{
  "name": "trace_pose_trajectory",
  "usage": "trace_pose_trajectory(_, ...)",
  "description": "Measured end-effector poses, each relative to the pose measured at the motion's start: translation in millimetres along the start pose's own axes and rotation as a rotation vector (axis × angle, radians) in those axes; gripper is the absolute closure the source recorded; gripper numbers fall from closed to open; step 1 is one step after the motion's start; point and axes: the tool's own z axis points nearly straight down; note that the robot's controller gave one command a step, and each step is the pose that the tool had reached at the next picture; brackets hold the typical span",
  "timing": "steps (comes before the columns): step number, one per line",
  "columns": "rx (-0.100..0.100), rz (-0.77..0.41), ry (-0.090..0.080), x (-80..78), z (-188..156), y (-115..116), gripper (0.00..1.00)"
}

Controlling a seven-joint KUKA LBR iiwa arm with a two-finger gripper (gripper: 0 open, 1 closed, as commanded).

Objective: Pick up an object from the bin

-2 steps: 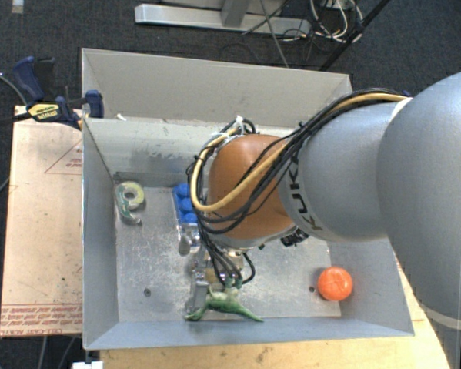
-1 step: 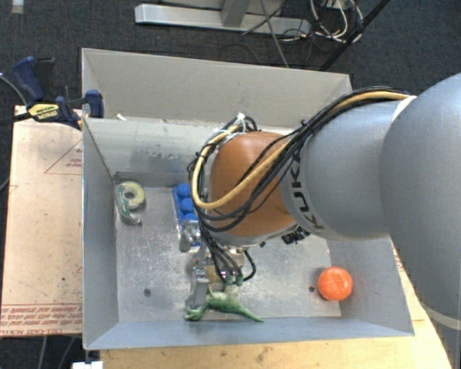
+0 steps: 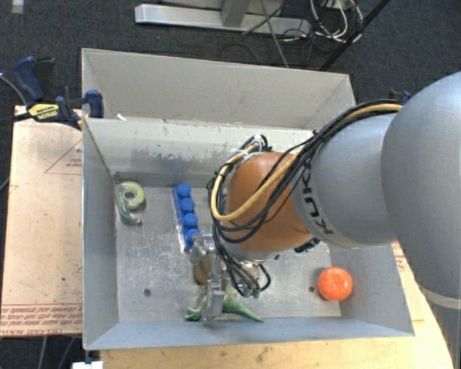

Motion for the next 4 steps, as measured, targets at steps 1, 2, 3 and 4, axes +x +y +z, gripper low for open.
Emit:
trace_pose_trajectory(1, 0.001, -0.026, 0.005, -13.7, -8.3, -43.2, 0.00)
trace_pose_trajectory(2, 0.002, -0.075, -0.002, -23.3, 10.0, -59.0, 0.00)
trace_pose_trajectory(3, 0.005, -0.142, 0.006, -25.3, 17.7, -44.5, 0.00)
trace_pose_trajectory(4, 0.002, -0.135, -0.008, -9.8, 17.9, -37.2, 0.00)
